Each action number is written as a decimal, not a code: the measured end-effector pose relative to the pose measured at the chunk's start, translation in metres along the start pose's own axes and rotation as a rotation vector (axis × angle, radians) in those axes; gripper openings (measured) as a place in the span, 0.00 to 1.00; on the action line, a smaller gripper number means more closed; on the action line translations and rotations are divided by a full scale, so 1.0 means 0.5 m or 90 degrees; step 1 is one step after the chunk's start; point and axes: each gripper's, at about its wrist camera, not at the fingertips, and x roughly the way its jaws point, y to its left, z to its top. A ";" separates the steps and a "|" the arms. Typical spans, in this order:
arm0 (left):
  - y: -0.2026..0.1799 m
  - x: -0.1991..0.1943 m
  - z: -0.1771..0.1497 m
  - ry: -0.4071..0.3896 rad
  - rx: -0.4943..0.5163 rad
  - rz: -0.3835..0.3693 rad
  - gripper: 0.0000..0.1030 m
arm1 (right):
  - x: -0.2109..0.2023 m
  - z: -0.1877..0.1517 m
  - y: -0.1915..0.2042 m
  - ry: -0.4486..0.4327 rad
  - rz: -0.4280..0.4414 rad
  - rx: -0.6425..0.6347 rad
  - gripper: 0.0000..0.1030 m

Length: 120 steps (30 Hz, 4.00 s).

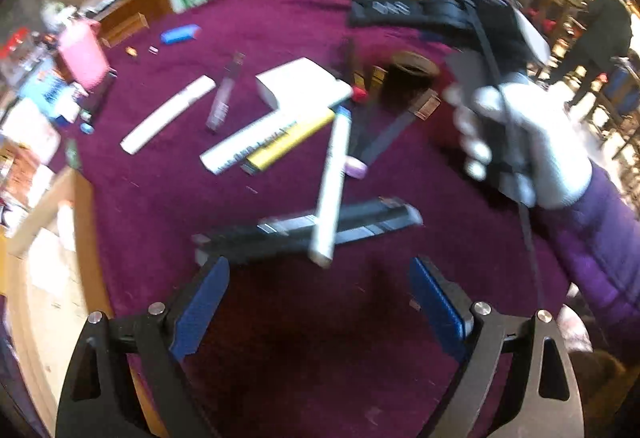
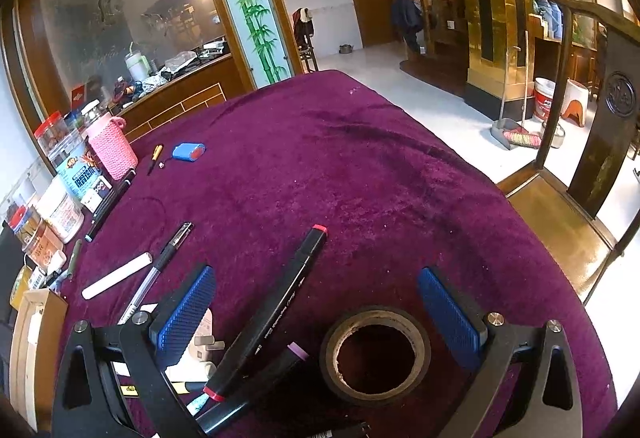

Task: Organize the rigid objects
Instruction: 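Grasp the white pen with the left tool, then carry the white pen toward the tray with the left tool while the right tool grasps a black marker, then lower the white pen into the tray with the left tool while the right tool lowers the black marker there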

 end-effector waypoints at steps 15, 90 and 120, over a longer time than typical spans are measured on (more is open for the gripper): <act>-0.043 0.054 -0.020 0.106 0.012 -0.204 0.89 | 0.013 -0.007 0.013 0.023 -0.006 -0.013 0.99; 0.220 -0.237 -0.268 -0.211 -0.379 -0.039 0.07 | -0.137 -0.296 0.339 0.259 0.340 -0.432 0.67; 0.464 -0.203 -0.226 -0.146 -0.437 0.047 0.07 | -0.159 -0.171 0.558 0.284 0.471 -0.228 0.16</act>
